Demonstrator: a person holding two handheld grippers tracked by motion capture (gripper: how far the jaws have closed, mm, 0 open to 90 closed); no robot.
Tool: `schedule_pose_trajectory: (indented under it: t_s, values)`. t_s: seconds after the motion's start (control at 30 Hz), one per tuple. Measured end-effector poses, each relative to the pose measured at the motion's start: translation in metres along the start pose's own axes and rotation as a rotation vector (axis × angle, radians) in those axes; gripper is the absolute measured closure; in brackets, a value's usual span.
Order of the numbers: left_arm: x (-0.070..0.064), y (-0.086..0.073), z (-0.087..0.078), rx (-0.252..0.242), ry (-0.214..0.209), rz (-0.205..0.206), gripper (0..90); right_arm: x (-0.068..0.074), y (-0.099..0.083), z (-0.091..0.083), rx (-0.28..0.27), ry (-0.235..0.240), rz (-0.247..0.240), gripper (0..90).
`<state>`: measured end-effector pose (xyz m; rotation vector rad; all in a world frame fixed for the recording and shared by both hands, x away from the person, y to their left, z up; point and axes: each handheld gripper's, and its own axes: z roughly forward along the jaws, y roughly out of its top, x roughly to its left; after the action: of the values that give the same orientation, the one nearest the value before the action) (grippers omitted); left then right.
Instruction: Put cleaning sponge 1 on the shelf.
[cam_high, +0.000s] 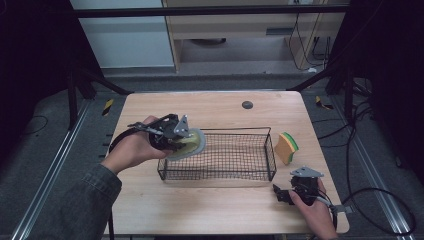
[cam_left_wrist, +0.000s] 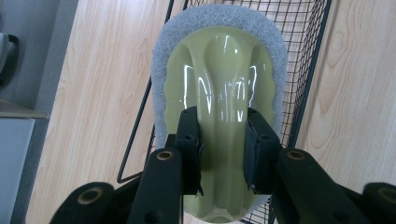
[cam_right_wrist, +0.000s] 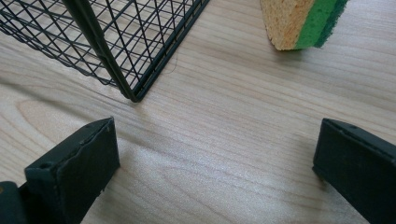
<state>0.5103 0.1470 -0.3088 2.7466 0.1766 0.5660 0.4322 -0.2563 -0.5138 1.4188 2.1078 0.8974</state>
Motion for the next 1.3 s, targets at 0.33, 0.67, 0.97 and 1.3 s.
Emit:
schedule_pose_trajectory:
  t_s: [0.33,0.67,0.97,1.3]
  values:
    - [-0.002,0.004,0.006,0.000,-0.014,0.013,70.2,0.000,0.000,0.000,0.000,0.000,0.000,0.4]
    - [-0.003,0.004,0.008,0.004,-0.018,0.016,70.2,0.000,0.000,0.000,0.000,0.000,0.000,0.5]
    - [-0.004,0.005,0.012,0.008,-0.024,0.018,70.2,0.000,0.000,0.000,0.000,0.001,0.000,0.5]
    - [-0.003,0.003,0.018,0.031,-0.029,0.022,70.2,0.000,0.000,0.000,0.000,0.002,0.001,0.5]
